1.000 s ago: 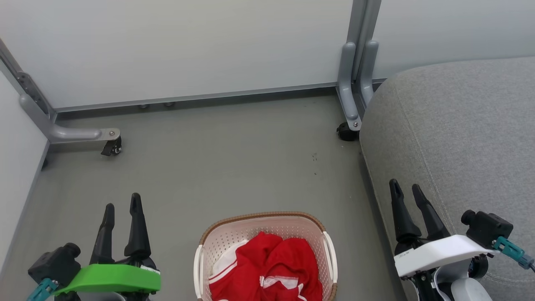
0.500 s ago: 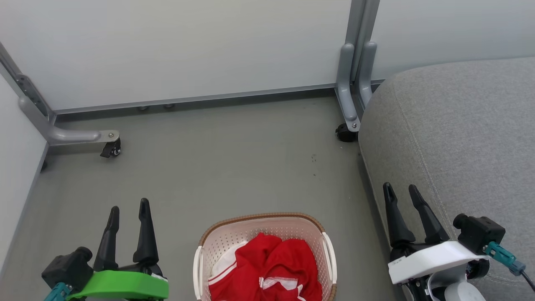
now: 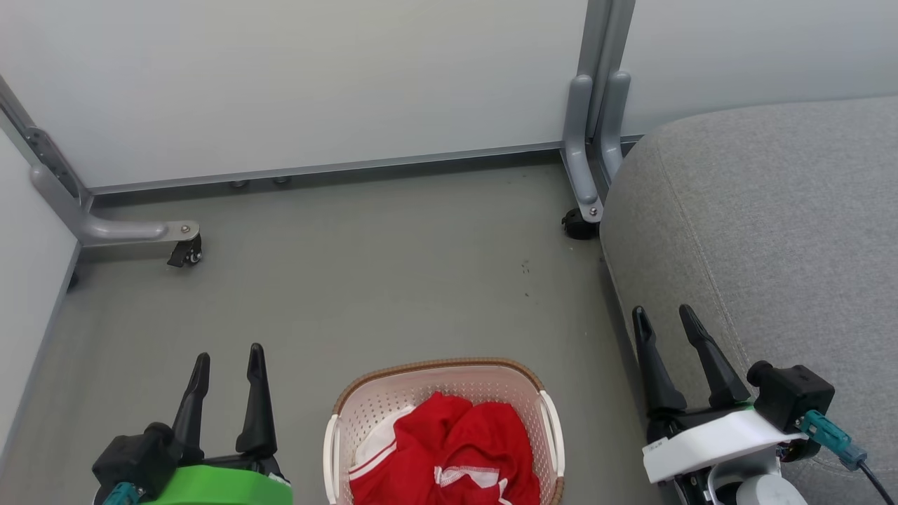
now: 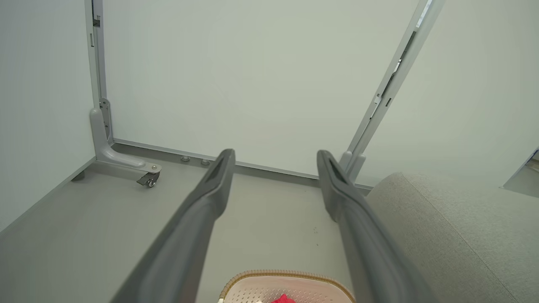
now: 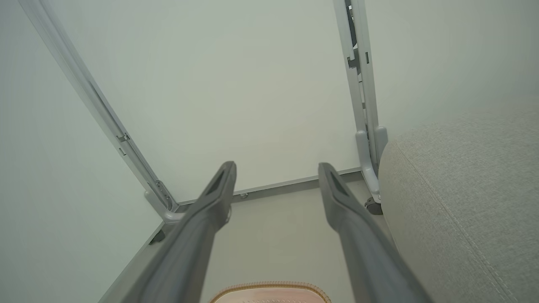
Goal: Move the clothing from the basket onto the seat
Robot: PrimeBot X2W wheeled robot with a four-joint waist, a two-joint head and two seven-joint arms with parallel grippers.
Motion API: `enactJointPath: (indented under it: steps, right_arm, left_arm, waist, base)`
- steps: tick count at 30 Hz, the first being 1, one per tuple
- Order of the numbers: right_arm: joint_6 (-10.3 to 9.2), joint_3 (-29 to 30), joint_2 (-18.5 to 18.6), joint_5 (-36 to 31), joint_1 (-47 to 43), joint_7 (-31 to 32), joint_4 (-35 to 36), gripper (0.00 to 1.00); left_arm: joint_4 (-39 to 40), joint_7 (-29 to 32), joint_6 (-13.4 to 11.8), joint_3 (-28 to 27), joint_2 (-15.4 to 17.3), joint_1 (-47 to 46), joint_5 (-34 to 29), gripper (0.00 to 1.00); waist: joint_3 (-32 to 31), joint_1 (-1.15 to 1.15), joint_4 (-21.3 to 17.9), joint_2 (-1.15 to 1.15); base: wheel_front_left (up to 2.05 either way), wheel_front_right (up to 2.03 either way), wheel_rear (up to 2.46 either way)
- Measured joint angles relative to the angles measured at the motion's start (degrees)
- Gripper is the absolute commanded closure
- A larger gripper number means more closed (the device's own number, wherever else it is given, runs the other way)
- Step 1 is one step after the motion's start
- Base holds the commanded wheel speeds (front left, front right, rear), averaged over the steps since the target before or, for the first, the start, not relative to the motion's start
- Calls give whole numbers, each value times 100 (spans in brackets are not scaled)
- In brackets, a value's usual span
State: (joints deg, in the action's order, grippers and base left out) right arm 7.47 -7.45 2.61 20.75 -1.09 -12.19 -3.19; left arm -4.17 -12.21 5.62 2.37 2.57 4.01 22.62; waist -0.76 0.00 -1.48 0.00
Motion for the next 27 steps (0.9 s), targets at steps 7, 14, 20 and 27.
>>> enactJointPath:
  steps: [7, 14, 20, 27]
  right_arm:
    - [0, -20, 3, -299, -33, -63, 16, 0]
    - [1, -52, 7, -575, -82, -151, 40, 0]
    - [1, -99, 10, -776, -98, -205, 11, 0]
    - [1, -186, 14, -993, -137, -288, -263, 0]
  left_arm:
    - [-124, -74, -1, 23, 2, 23, -256, 0]
    - [-169, -148, -1, 60, 5, 43, -527, 0]
    - [-172, -207, 0, 86, 8, 82, -767, 0]
    - [-167, -281, 22, 90, 11, 130, -988, 0]
  waist:
    - [-15, 0, -31, 0]
    - [-35, 0, -48, 0]
    - [-67, 0, -48, 0]
    - [-122, 0, -52, 0]
  base:
    - [0, 0, 0]
    - [0, 0, 0]
    - [0, 0, 0]
    - [0, 0, 0]
